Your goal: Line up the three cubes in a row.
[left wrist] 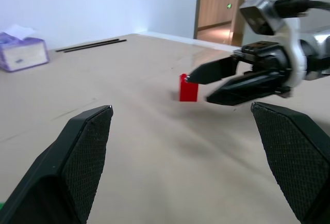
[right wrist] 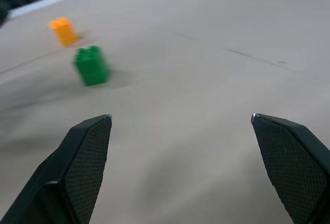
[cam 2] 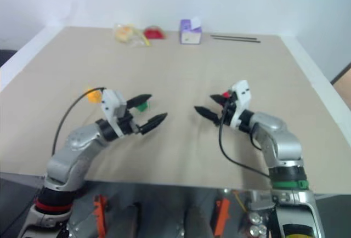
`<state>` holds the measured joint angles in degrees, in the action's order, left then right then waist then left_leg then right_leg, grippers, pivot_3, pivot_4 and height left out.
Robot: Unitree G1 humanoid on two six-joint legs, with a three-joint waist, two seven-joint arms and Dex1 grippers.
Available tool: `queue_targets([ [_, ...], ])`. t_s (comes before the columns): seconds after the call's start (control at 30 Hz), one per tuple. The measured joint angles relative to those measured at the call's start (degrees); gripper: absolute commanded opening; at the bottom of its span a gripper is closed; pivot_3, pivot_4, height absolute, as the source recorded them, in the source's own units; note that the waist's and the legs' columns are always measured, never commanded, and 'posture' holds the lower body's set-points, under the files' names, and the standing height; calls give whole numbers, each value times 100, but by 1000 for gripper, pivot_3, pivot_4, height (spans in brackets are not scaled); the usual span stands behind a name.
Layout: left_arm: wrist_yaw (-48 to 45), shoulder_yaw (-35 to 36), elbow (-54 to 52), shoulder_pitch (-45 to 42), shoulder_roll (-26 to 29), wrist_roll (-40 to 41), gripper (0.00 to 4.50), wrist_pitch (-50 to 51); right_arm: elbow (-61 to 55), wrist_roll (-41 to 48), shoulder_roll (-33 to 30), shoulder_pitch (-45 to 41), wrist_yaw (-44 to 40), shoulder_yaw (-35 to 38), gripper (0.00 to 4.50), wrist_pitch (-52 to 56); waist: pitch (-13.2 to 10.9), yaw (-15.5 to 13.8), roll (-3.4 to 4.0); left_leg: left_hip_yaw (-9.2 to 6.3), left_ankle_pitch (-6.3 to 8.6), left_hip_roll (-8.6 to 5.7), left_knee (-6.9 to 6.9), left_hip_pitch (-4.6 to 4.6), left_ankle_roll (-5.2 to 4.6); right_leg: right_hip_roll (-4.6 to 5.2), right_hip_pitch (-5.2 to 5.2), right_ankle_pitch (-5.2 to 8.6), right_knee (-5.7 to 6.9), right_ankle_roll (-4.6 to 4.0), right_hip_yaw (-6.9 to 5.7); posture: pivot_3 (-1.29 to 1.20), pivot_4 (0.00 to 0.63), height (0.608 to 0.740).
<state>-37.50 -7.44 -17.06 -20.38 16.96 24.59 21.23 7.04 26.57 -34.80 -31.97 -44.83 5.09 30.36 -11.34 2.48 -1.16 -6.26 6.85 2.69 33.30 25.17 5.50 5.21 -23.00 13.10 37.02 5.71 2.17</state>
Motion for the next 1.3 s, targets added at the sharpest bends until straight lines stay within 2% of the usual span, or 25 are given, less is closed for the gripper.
queue_targets([
  [0.13,-183,-353,74,-21,-13,-102,4449,19,563,-304,-417,-534,-17,29,4500,-86,0,4,0,0,1,0,0,0,0,-1,0,3,0,-6,0,0,150,740],
  [0.3,-206,-409,95,-27,-27,-215,4449,3,1146,-614,-519,-762,-170,-109,4500,-183,0,11,0,1,0,0,8,0,0,-1,1,-1,0,-10,2,0,150,740],
  [0.33,-138,-408,148,-37,-98,-272,4449,-11,1727,-950,-585,-1030,-257,-375,4500,-272,0,13,0,3,0,-2,11,0,0,0,2,-3,0,-11,7,0,150,740],
  [0.57,-22,-402,198,-44,-248,-377,4449,-12,3391,-1642,-437,-1619,-266,-700,4500,-925,0,19,1,3,-1,-3,6,0,0,-1,0,-2,0,-5,9,0,150,740],
  [0.8,81,-377,196,-51,-296,-410,4449,-12,4311,-1926,-276,-2065,-347,-703,4500,-1376,0,23,1,3,0,-4,3,0,0,-1,0,0,0,-1,10,0,150,740],
  [0.9,101,-377,196,-51,-313,-412,4500,-11,4670,-2009,-199,-2223,-429,-703,3680,-1443,-1,22,1,3,-1,-4,4,0,1,-1,1,-2,0,-2,11,0,150,740],
  [1.13,117,-370,194,-51,-319,-412,4500,-11,4990,-2086,-180,-2313,-620,-694,1281,-1498,-1,22,1,3,-1,-5,4,0,1,-1,1,-2,0,-1,11,0,150,740],
  [1.3,128,-337,193,-51,-319,-412,4500,-12,5019,-2118,-176,-2329,-655,-687,1217,-1534,-1,22,1,3,-1,-5,4,0,1,-1,1,-2,0,-2,11,0,150,740],
])
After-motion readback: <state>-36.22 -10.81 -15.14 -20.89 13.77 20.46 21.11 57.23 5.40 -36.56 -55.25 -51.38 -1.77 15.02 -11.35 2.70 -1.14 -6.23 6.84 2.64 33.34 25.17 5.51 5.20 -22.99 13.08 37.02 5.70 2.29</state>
